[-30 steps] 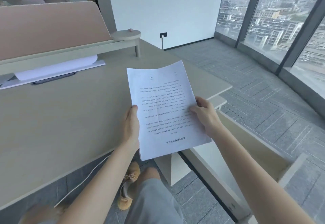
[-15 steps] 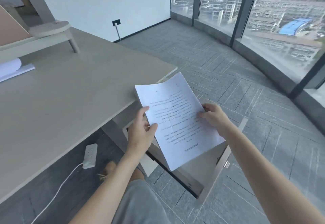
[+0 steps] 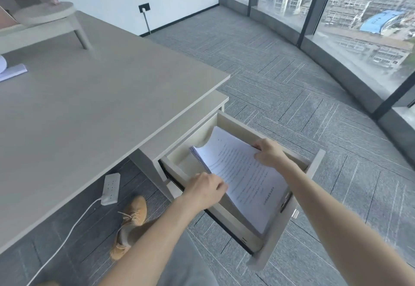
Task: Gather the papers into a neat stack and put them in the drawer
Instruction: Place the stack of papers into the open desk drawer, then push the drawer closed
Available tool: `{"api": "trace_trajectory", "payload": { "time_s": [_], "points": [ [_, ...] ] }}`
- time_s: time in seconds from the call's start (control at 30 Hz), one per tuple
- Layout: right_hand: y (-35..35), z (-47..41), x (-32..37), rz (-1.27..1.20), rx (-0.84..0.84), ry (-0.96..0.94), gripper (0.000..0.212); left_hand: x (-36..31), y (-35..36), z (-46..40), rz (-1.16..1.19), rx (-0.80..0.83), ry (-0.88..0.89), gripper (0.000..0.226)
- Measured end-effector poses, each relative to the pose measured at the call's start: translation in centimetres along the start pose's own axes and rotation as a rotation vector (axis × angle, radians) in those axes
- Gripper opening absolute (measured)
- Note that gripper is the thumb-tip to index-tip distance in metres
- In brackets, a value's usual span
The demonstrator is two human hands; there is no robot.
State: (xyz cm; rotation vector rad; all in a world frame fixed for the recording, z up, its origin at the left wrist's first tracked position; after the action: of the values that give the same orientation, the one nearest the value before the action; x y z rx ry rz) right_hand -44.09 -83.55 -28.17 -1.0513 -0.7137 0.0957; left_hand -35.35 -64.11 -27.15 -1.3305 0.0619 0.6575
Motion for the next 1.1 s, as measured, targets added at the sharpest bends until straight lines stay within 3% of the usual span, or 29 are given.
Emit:
{"api": "trace_trajectory", "payload": {
  "time_s": [0.2, 0.43, 0.53, 0.6, 0.67, 0.97, 1.1],
  "points": [
    [1.7, -0.9, -0.3, 0.121, -0.01, 0.017, 0.023, 0.6, 3.4, -1.7, -0.192, 0.194, -0.029, 0.047],
    [3.1, -1.4, -1.5, 0.223, 0.031, 0.081, 0.03, 1.1, 4.5, -2.3, -0.276, 0.37, -0.063, 0.048],
    [3.4, -0.8, -1.1, 0.309, 0.062, 0.071, 0.006, 1.1, 4.9, -2.1, -0.328, 0.468, -0.089, 0.047],
    [3.1, -0.2, -0.5, 0.368, 0.046, 0.045, 0.003, 1.2, 4.4, -2.2, -0.341, 0.486, -0.094, 0.039],
    [2.3, 0.4, 0.3, 0.389, 0.006, 0.012, 0.007, 1.3, 2.6, -2.7, -0.325, 0.418, -0.088, 0.028],
    [-1.7, 7.1, 2.1, 0.253, -0.24, -0.047, 0.016, -0.2, -12.5, -3.3, -0.176, -0.153, 0.033, 0.029],
    [-3.4, 12.2, 0.3, 0.227, -0.415, 0.011, 0.055, 0.7, -18.1, -2.7, -0.172, -0.312, 0.049, 0.034]
  ]
}}
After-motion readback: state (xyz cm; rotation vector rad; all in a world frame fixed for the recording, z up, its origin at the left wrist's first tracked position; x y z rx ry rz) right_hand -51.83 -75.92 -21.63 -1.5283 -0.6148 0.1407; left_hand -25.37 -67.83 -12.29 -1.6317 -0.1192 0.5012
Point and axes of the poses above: each hand's wrist, its own z-axis away from the middle knuckle, its own y-axis out of the palm, x = y × z, the point moved 10 cm from there along -z, towards the middle knuckle, and after that the axes turned 3 degrees about z, right-handed, at the moved point
